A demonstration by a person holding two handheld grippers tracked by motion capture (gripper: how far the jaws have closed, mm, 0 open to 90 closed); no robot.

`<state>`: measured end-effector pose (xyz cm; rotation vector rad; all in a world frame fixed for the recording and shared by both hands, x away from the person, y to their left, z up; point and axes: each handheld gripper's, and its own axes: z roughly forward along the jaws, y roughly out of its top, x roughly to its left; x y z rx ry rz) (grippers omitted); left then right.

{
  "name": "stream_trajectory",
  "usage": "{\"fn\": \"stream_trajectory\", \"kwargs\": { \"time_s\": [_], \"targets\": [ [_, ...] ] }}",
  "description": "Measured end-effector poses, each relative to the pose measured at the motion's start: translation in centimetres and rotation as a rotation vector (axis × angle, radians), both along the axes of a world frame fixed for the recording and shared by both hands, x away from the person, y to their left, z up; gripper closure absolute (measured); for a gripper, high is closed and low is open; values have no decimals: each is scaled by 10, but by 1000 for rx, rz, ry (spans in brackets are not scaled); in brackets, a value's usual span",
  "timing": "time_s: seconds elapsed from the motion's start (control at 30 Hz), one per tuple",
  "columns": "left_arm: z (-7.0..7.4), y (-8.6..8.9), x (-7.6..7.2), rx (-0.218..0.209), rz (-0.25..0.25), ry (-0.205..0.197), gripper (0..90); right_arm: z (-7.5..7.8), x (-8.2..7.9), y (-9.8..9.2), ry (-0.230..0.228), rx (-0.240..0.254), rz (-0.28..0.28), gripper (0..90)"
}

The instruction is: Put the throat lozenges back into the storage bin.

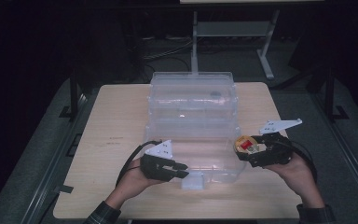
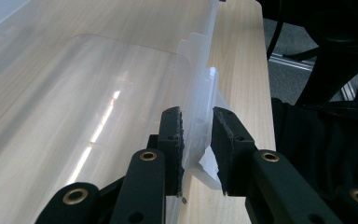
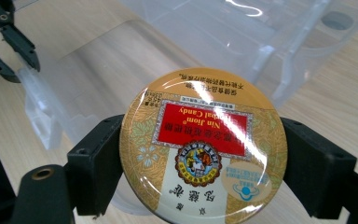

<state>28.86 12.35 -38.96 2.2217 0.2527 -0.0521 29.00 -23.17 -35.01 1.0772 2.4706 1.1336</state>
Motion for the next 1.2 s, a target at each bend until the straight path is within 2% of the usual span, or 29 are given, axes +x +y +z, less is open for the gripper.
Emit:
{"fn": "stream_trajectory", "kwargs": {
  "time_s": [0.5, 0.93, 1.2],
  "targets": [
    [0, 0, 0, 1, -1, -1, 734, -7, 1, 22, 14, -23, 71, 201],
    [0, 0, 0, 1, -1, 0, 734, -21, 4, 38, 45, -50, 107, 200],
    [0, 0, 0, 0, -1, -1, 734, -27, 5, 42, 47, -76, 119, 199]
  ]
}}
